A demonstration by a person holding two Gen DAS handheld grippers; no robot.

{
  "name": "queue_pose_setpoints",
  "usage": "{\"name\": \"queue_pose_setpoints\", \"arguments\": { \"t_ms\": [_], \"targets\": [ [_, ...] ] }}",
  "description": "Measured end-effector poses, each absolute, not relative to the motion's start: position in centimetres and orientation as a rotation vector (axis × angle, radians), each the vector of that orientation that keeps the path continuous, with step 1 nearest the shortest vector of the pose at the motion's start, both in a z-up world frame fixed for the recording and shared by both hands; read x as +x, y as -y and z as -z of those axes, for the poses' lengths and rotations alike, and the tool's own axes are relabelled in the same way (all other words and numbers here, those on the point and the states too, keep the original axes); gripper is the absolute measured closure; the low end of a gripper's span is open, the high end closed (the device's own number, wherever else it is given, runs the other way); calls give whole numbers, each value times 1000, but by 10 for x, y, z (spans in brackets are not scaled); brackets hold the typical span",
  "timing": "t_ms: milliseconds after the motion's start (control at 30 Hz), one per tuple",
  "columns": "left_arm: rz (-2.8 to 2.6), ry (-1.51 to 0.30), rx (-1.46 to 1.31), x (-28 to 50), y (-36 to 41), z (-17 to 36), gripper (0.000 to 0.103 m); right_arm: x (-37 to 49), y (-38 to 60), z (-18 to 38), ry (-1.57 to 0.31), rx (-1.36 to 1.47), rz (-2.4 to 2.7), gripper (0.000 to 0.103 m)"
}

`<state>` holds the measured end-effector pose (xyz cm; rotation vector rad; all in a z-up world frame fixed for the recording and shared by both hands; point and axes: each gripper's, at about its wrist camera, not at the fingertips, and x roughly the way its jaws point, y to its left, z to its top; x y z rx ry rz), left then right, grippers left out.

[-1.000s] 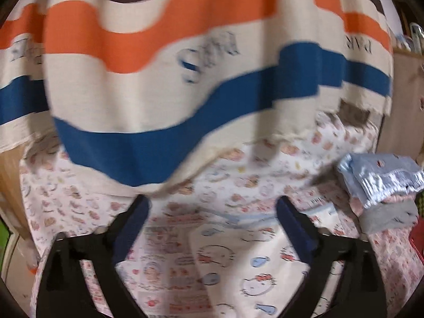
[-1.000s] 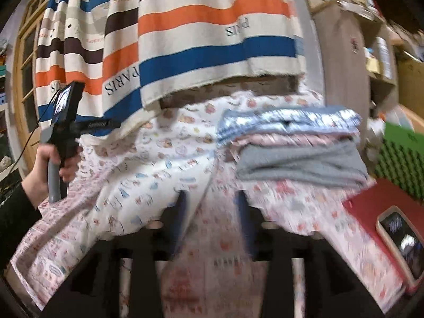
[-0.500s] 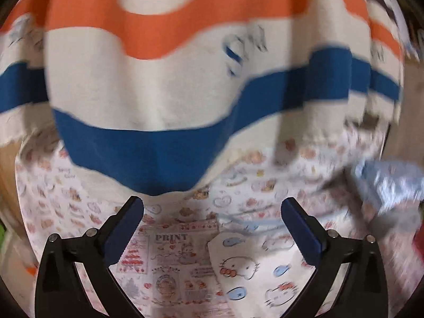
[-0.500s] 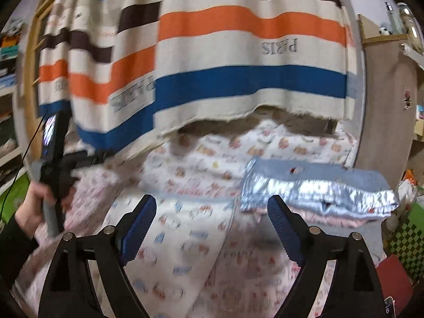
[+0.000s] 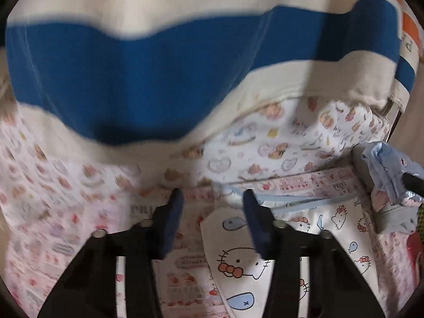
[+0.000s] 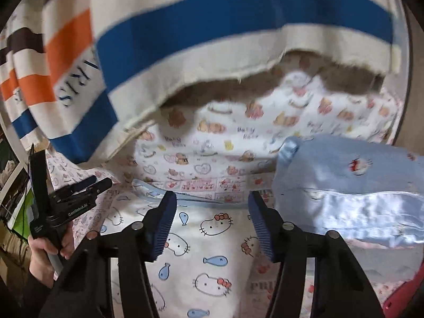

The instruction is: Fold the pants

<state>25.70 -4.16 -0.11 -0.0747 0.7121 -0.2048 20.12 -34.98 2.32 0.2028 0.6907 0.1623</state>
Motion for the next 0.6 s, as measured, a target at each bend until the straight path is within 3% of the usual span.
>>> {"name": "queue_pose_setpoints", "arguments": {
  "t_ms": [167, 267, 600],
  "targets": [
    [198, -758, -42, 264, 42, 18, 63, 222, 339, 5, -753, 148, -156, 48],
    [240, -817, -86, 273, 38, 26, 61, 232, 335, 24, -795, 142, -154, 56],
    [302, -840, -13, 275, 51, 35, 61, 250, 340, 66, -795, 28, -8, 57]
  ]
}}
